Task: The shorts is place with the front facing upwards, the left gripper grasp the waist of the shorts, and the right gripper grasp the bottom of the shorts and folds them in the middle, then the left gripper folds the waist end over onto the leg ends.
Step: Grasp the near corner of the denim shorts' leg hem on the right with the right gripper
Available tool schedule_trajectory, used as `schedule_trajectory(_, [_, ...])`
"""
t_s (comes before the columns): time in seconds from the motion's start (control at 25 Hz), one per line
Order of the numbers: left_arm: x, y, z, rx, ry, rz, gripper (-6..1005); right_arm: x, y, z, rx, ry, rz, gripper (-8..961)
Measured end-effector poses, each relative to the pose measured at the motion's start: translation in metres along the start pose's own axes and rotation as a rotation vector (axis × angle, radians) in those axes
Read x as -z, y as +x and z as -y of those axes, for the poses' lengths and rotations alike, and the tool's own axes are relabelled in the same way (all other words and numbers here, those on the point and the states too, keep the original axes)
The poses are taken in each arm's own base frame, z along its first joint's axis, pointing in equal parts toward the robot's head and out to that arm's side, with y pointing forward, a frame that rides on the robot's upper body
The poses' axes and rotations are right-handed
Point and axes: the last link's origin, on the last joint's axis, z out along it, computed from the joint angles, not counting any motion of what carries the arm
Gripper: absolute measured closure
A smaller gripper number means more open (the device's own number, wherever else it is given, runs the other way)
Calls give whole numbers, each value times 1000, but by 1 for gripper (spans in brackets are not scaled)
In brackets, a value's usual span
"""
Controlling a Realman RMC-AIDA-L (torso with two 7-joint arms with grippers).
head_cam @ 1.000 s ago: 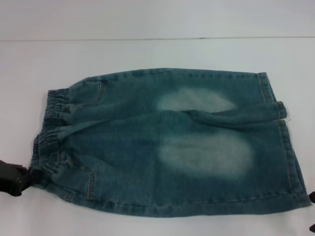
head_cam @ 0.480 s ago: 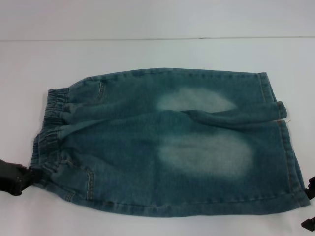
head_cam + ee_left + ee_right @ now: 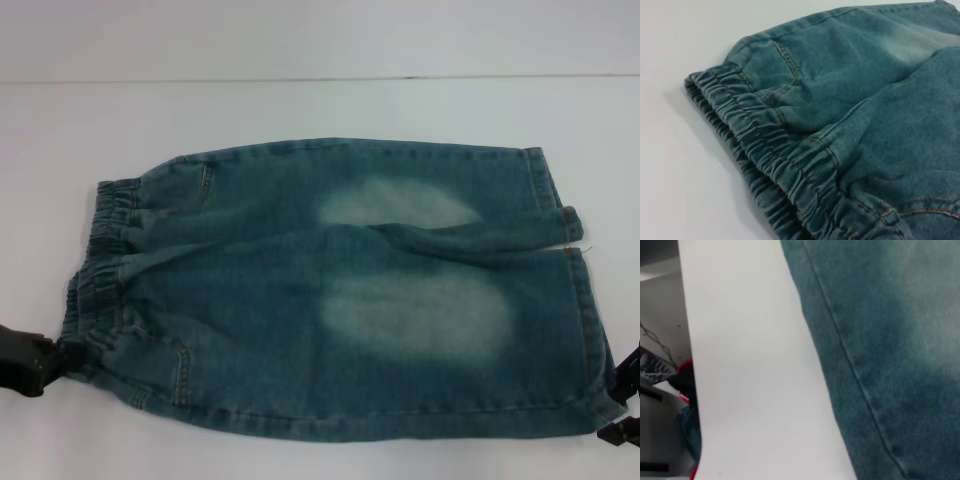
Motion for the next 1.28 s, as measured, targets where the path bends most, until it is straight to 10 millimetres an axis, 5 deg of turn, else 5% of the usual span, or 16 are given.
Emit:
schedule_trajectory(0.12, [-2, -1, 0, 6, -4, 1, 940, -1, 2, 1, 6, 13, 1, 449])
schedule_trajectory(0.56, [-4, -2, 0, 13, 0, 1, 940, -4, 7, 5, 18, 57, 3, 918])
schedule_trajectory(0.92, [10, 17, 7, 31, 43, -59, 941, 38, 7, 17, 77, 215, 170, 917])
schedule_trajectory(1.28, [4, 57, 6, -24, 31, -141, 940, 57, -11, 38, 135, 391, 316, 920])
